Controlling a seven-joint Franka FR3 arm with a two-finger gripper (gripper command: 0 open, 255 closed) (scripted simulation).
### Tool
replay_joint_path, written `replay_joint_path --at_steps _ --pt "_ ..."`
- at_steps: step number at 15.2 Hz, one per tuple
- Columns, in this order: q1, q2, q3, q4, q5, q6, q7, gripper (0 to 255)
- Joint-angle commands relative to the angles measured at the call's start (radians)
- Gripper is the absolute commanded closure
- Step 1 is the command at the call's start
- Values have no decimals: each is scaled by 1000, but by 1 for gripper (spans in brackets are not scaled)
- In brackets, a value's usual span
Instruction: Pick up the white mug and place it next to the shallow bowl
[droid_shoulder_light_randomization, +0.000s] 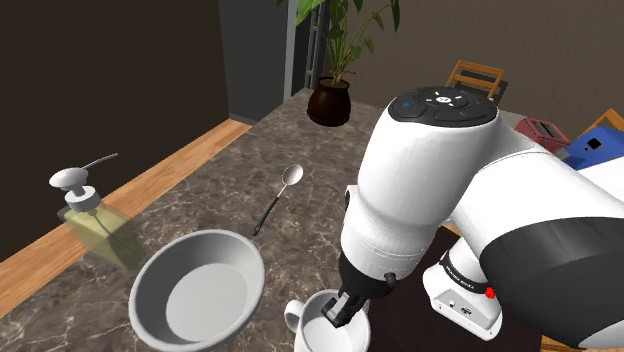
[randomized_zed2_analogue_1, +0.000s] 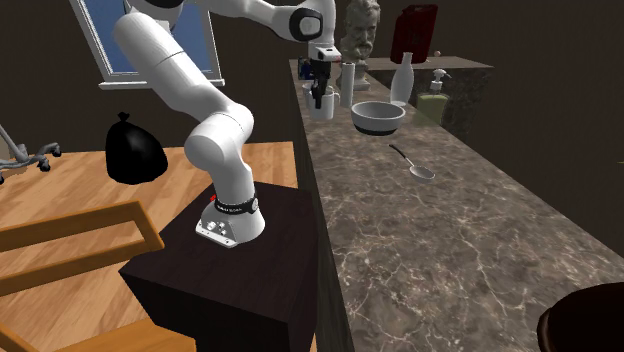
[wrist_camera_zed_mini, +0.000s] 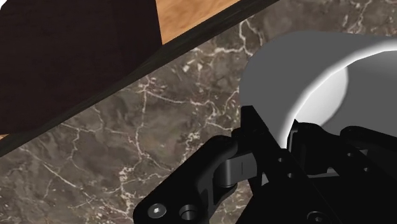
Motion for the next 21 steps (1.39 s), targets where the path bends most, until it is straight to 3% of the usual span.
replay_joint_path --at_steps 1,8,15,16,21 --pt "-4 9 17 -17 5 29 0 255" --pt "-21 45 76 -77 20 129 -1 255" --pt "-21 45 76 -77 20 129 -1 255" --pt "-21 45 76 -77 20 129 -1 0" --pt "-21 45 76 -77 20 129 -1 0"
